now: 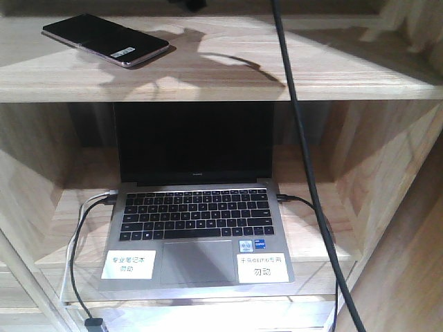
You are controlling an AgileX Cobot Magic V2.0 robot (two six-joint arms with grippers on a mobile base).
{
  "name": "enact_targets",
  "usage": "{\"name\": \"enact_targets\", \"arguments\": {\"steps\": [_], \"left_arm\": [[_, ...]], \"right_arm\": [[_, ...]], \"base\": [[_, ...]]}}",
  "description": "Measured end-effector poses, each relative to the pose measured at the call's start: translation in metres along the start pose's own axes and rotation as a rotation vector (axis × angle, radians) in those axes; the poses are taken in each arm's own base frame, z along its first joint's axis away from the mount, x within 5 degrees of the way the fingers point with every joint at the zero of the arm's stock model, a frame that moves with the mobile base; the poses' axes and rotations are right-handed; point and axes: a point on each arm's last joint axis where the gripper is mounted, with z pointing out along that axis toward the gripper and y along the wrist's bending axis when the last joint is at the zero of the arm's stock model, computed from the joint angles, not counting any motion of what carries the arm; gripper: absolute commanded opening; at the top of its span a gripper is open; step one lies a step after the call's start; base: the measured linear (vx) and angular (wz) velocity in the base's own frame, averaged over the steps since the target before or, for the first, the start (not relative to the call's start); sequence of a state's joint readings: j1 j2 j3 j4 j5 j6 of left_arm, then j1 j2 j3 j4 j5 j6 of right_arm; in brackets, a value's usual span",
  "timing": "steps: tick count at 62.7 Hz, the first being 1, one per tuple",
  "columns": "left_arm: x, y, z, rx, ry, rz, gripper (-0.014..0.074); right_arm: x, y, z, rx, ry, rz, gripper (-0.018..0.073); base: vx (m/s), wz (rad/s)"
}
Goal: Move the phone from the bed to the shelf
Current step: 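Withdraw the open right gripper away from the phone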
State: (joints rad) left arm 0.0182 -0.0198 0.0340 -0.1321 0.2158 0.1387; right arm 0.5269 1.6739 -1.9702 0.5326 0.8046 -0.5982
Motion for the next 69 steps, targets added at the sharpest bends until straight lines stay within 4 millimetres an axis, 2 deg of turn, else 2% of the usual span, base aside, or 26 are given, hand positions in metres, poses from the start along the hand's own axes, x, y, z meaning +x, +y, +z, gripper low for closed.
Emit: {"name": "enact_targets", "arguments": {"steps": [12,22,41,65,69], "left_arm": [[0.0,0.0,0.0,0.0,0.0,0.0,0.0001],[0.0,0.0,0.0,0.0,0.0,0.0,0.0001],[0.0,0.0,0.0,0.0,0.0,0.0,0.0001],[0.0,0.0,0.0,0.0,0.0,0.0,0.0001],[0.0,0.0,0.0,0.0,0.0,0.0,0.0001]], "right_arm": [[0.024,0.004,-0.004,0.018,0.039,0.034,0.044],[0.049,0.011,-0.022,0.093,0.007,0.038,0.0401],[0.081,0.034,-0.088,0.219,-0.125,0.044,0.0285],[0.124,0.074,-0.167,0.24,-0.206,0.009,-0.0008],[0.132,0.081,-0.179,0.244,-0.226,0.003,-0.0013]], "base": [[0.0,0.0],[0.0,0.0],[0.0,0.0],[0.0,0.0],[0.0,0.0]]}}
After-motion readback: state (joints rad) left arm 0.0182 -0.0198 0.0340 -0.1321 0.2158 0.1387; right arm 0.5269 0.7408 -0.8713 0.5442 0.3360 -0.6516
